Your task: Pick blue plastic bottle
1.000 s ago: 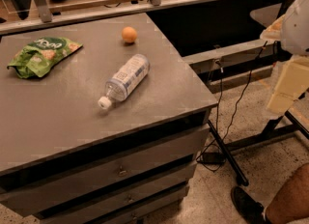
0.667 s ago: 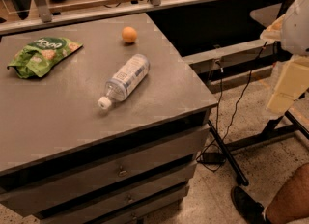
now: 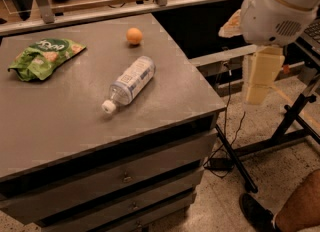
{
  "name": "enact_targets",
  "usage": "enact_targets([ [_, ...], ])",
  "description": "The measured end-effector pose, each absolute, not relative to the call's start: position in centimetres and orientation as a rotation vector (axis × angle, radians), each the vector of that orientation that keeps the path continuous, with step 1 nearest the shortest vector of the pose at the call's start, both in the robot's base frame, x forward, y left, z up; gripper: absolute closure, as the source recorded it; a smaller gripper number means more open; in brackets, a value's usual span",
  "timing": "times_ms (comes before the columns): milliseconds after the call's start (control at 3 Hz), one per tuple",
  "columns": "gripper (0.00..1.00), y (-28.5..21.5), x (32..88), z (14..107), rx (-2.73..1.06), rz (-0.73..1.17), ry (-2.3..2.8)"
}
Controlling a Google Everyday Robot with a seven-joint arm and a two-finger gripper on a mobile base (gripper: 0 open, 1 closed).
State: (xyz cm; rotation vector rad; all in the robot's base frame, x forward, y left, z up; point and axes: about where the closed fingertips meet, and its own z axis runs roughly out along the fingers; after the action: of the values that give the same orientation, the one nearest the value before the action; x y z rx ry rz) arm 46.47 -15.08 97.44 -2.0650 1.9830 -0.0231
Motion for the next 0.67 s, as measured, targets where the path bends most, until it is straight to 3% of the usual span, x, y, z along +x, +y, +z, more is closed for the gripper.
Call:
enact_targets([
  [667,0.00,-3.7,51.7,95.6,-2.387,0.004,1.627],
])
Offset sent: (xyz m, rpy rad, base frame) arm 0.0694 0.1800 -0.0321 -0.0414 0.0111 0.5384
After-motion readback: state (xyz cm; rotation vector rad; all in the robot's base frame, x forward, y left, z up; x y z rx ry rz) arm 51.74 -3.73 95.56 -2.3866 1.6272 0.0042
